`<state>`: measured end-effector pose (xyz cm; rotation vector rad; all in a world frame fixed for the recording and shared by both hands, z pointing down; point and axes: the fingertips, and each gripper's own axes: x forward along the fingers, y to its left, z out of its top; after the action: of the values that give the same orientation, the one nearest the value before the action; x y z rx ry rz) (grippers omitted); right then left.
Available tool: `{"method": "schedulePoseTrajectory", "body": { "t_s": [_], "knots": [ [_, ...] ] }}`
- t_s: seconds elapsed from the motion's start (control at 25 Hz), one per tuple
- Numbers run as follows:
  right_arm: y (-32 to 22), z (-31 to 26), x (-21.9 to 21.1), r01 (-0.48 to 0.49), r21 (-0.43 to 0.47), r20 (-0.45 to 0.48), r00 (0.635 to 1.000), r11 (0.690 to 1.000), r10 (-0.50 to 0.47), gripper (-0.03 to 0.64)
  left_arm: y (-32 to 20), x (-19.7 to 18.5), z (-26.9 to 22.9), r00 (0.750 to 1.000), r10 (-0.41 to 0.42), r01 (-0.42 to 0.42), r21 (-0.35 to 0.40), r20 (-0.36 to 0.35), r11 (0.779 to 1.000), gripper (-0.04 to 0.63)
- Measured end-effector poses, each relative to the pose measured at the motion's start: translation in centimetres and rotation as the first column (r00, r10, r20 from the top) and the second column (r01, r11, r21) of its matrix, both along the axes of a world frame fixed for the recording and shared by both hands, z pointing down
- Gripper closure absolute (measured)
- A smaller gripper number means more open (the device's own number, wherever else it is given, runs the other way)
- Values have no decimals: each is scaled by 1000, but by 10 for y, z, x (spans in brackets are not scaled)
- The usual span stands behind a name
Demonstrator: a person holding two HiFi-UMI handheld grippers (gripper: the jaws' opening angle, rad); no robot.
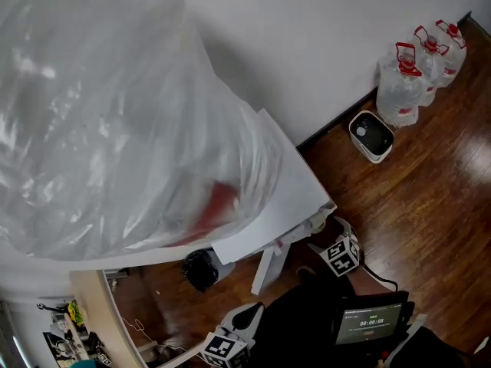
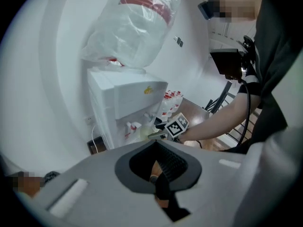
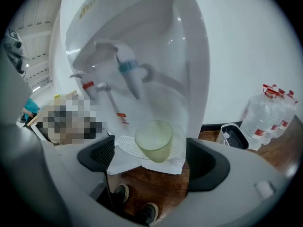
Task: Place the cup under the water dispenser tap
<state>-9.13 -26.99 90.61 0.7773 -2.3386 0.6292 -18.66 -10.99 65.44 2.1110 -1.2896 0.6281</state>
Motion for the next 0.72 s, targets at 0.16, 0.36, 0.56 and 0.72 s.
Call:
{"method": "schedulePoseTrajectory", "body": {
  "t_s": [0.16, 0.36, 0.56, 0.72],
  "knots": [
    [16, -73, 22, 64, 27, 13, 998, 998, -64, 198, -13, 18, -65, 998, -37, 41, 75, -59, 996, 578],
    [45, -164, 30, 108, 59, 59, 992, 992, -111, 424, 3, 23, -107, 996, -48, 60, 157, -78, 986, 578],
    [57, -238, 34, 97, 144, 72, 992, 985, -108, 541, 30, 15, -124, 995, -71, 86, 223, -74, 971, 578],
    [82, -295, 25, 78, 224, 89, 991, 971, -100, 559, 65, -6, -155, 987, -146, 162, 308, -74, 938, 577]
  ]
}}
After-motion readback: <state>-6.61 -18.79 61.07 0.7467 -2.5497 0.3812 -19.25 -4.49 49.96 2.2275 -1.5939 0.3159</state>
